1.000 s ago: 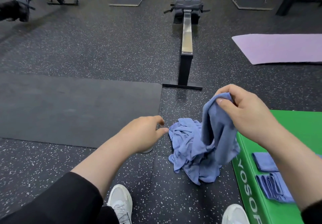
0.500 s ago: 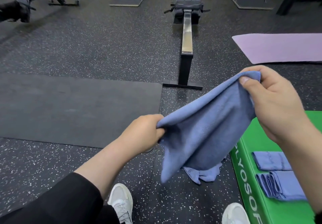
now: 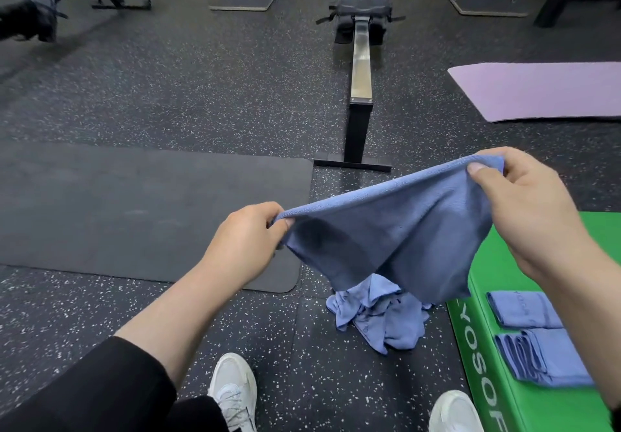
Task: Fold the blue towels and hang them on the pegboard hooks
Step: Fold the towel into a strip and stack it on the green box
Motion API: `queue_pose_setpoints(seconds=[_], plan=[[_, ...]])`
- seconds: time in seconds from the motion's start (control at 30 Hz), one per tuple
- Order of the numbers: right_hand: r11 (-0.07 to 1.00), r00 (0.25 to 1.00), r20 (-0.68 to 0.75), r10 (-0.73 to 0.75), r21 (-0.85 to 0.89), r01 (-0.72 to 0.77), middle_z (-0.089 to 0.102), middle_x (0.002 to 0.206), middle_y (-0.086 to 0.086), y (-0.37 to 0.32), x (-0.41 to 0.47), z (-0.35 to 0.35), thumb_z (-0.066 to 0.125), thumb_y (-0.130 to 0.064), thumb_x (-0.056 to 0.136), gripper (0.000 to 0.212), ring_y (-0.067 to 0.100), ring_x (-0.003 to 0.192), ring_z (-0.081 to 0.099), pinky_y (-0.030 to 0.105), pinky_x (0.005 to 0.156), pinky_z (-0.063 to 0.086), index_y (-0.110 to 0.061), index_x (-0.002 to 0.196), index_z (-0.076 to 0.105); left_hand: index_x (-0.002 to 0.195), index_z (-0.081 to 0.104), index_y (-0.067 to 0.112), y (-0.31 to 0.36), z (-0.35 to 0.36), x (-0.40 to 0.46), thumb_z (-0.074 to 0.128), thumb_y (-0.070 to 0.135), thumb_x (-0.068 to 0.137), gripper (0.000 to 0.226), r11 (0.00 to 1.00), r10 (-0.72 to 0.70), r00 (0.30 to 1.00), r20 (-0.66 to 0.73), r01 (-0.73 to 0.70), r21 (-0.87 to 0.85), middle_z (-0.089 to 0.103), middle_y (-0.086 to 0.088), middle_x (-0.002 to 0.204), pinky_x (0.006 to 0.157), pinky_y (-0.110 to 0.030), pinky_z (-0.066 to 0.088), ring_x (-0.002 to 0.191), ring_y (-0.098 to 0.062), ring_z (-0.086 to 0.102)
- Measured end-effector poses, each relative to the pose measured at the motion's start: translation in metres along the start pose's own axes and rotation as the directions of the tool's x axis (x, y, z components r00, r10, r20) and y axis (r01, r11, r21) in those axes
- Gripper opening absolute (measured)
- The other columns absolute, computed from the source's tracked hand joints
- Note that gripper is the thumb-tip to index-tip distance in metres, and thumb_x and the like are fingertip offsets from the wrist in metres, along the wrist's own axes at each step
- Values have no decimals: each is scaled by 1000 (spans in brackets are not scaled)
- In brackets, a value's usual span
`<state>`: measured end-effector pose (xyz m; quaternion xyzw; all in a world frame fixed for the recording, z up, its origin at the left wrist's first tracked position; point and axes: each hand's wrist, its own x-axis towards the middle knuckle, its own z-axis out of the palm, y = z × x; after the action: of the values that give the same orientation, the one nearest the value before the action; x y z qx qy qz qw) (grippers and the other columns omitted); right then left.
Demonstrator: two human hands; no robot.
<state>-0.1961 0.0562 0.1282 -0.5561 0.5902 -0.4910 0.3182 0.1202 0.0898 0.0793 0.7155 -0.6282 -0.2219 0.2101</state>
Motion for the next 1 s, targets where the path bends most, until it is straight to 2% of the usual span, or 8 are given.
queue_pose_setpoints(seconds=[0.2, 0.33, 0.43, 0.5, 0.6, 0.7, 0.87, 1.0], plan=[[999, 1000, -4, 10, -43, -10, 65, 79, -6, 4, 3, -3, 59, -19, 97, 13, 7, 69, 52, 31, 65, 42, -22, 87, 68, 81, 59, 21, 0, -6, 4, 53, 30, 101, 22, 1000, -10, 995, -104, 10, 0, 61, 3, 73, 60, -30, 40, 72, -19, 56], [997, 997, 50, 63, -42, -61, 70, 78, -2, 8, 3, -4, 62, -38, 83, 16, 15, 74, 57, 53, 75, 51, -26, 89, 71, 79, 59, 14, 2, -12, 7, 55, 26, 101, 26, 970, -95, 977, -189, 49, -236, 58, -1, 70, 56, -27, 33, 64, -18, 47], [999, 996, 83, 42, -7, -41, 70, 75, -4, 8, 1, -3, 64, -28, 90, 8, 15, 72, 58, 47, 75, 49, -27, 86, 71, 83, 61, 13, 2, -10, 8, 51, 32, 100, 27, 922, -130, 975, -180, 52, -383, 66, -17, 86, 73, -36, 49, 73, -25, 55], [999, 995, 87, 38, 26, -40, 72, 74, -3, 8, 2, -2, 66, -21, 95, 10, 17, 73, 60, 46, 76, 49, -24, 86, 70, 85, 63, 18, 3, -11, 8, 46, 39, 95, 29, 882, -157, 970, -188, 52, -469, 69, -13, 89, 87, -50, 57, 80, -28, 63], [994, 992, 95, 78, 67, -85, 70, 72, 1, 8, 3, -1, 68, -17, 95, 13, 22, 76, 60, 57, 81, 55, -21, 83, 64, 88, 66, 24, 5, -14, 9, 44, 41, 92, 28, 832, -210, 959, -193, 71, -550, 72, -6, 92, 91, -56, 56, 95, -34, 67], [993, 992, 104, 78, 76, -86, 67, 73, 7, 7, 3, 0, 70, -18, 94, 15, 23, 76, 58, 63, 85, 54, -21, 84, 60, 91, 67, 21, 6, -16, 9, 54, 36, 96, 20, 749, -282, 933, -225, 68, -659, 71, -9, 92, 91, -54, 58, 83, -24, 65], [994, 985, 143, 98, 30, -103, 64, 72, 10, 10, 2, 7, 72, -18, 92, 17, 23, 73, 53, 62, 81, 54, -19, 84, 57, 84, 68, 18, 6, -16, 12, 65, 32, 95, 18, 704, -317, 912, -260, 42, -709, 62, 0, 76, 78, -49, 58, 71, -16, 55], [989, 972, 189, 142, 21, -148, 57, 74, 18, 15, 1, 15, 72, -17, 91, 19, 22, 74, 52, 48, 72, 56, -16, 83, 56, 78, 71, 22, 4, -14, 13, 67, 41, 89, 22, 695, -330, 910, -251, 55, -716, 67, 2, 75, 71, -40, 50, 70, -17, 54]])
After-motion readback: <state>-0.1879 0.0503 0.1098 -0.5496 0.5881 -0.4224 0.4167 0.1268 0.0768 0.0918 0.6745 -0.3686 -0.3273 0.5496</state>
